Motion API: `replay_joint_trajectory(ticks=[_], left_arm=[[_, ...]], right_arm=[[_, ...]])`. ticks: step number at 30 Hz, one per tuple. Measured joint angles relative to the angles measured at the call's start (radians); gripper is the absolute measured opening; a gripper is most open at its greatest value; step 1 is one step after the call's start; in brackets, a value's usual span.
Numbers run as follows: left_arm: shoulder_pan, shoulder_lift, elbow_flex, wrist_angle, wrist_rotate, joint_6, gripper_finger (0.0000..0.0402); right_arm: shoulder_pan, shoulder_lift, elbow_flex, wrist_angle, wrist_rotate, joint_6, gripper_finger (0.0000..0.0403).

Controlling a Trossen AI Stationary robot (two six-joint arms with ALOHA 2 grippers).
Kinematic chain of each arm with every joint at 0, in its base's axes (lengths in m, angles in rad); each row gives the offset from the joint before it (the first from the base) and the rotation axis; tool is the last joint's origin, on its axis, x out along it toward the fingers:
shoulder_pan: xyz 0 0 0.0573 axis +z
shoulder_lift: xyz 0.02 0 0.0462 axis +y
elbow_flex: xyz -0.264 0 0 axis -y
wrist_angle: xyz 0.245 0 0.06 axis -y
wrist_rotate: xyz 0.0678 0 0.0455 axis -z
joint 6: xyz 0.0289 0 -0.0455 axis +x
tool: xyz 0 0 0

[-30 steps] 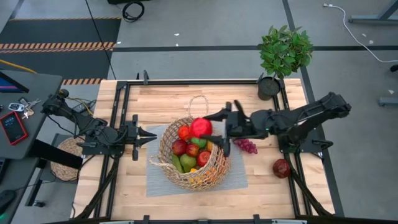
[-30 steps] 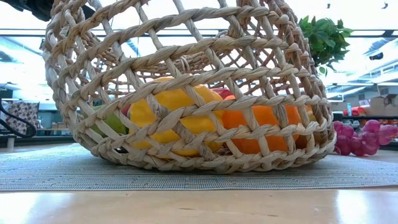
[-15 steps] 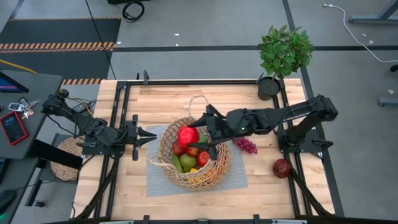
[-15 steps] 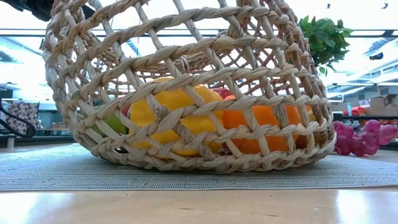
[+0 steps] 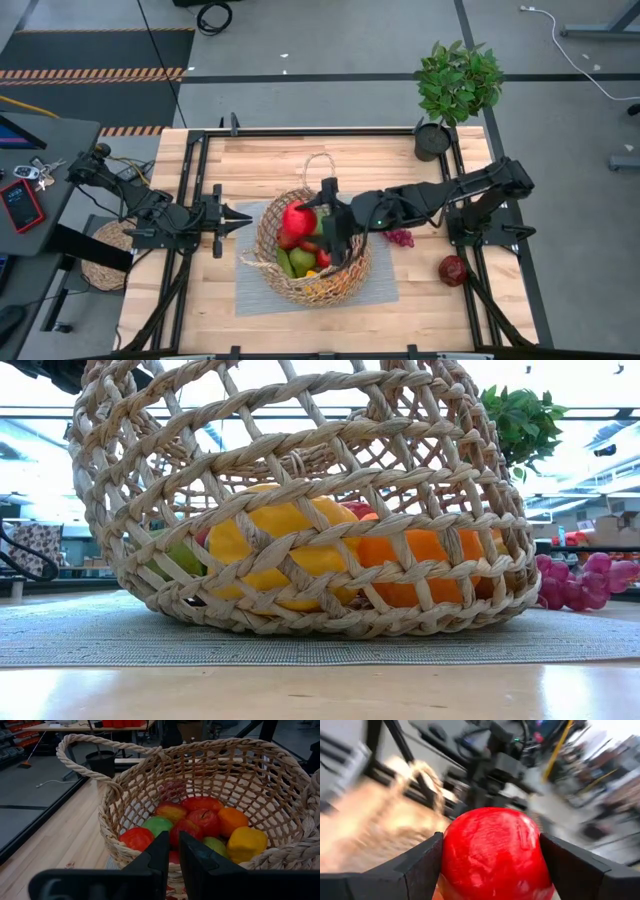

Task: Build produce basket
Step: Put the red apple into the basket

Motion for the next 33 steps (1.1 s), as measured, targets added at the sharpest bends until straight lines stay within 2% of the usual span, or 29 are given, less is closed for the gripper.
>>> replay_joint_trajectory(ticks=[4,12,15,24,30,33], left_arm=[[0.000,0.000,0.000,0.000,0.000,0.000,0.0048],[0.000,0.000,0.000,0.000,0.000,0.000,0.0048],[0.000,0.000,0.000,0.000,0.000,0.000,0.0048],[0.000,0.000,0.000,0.000,0.000,0.000,0.0048],[0.000,0.000,0.000,0.000,0.000,0.000,0.0048],[0.000,0.000,0.000,0.000,0.000,0.000,0.0048]], right_arm=[[0.022,-0.001,0.000,-0.001,0.099,-0.223,0.0321],[0.026,-0.001,0.000,-0.014,0.077,-0.570,0.0321],[0.026,-0.001,-0.003,-0.025,0.067,-0.626,0.0321],[0.020,-0.001,-0.031,-0.008,0.055,-0.597,0.0321],[-0.029,0.000,-0.032,-0.001,-0.094,-0.320,0.0321],[-0.060,0.000,-0.032,-0.001,-0.135,-0.137,0.0321]])
